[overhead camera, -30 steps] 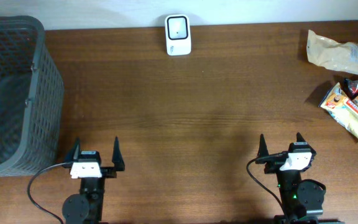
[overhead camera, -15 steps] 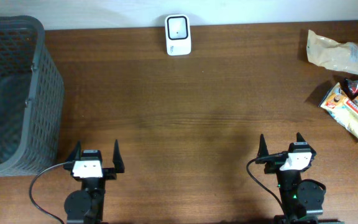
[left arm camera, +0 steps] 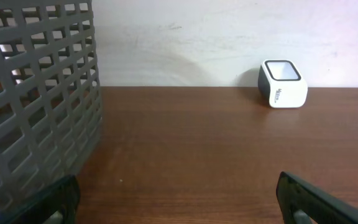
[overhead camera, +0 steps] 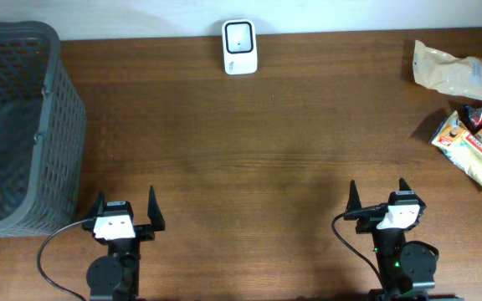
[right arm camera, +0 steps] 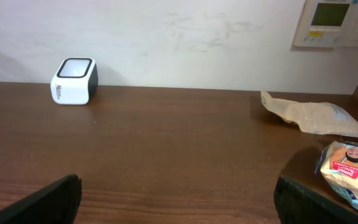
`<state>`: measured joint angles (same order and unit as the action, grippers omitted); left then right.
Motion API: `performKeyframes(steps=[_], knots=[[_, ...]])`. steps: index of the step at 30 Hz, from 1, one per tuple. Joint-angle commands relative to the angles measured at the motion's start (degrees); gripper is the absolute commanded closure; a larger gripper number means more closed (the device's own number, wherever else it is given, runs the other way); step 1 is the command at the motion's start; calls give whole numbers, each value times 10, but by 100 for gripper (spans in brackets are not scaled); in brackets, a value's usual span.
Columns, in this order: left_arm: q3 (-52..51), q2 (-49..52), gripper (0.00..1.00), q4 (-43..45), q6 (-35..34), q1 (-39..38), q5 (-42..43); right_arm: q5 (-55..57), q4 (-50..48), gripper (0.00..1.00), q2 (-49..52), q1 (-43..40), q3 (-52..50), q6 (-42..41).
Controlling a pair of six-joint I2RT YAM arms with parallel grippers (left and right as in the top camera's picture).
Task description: Scan the item barcode
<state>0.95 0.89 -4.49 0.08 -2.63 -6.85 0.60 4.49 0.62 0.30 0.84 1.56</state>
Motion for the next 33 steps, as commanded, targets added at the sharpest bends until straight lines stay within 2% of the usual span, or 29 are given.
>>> performKeyframes(steps=[1,33], knots=[[-5,-6,1,0,15,3,9,1,2,2,-4,-4,-5,1],[-4,-6,1,-2,14,21,21,1,2,2,-4,-4,-5,1]])
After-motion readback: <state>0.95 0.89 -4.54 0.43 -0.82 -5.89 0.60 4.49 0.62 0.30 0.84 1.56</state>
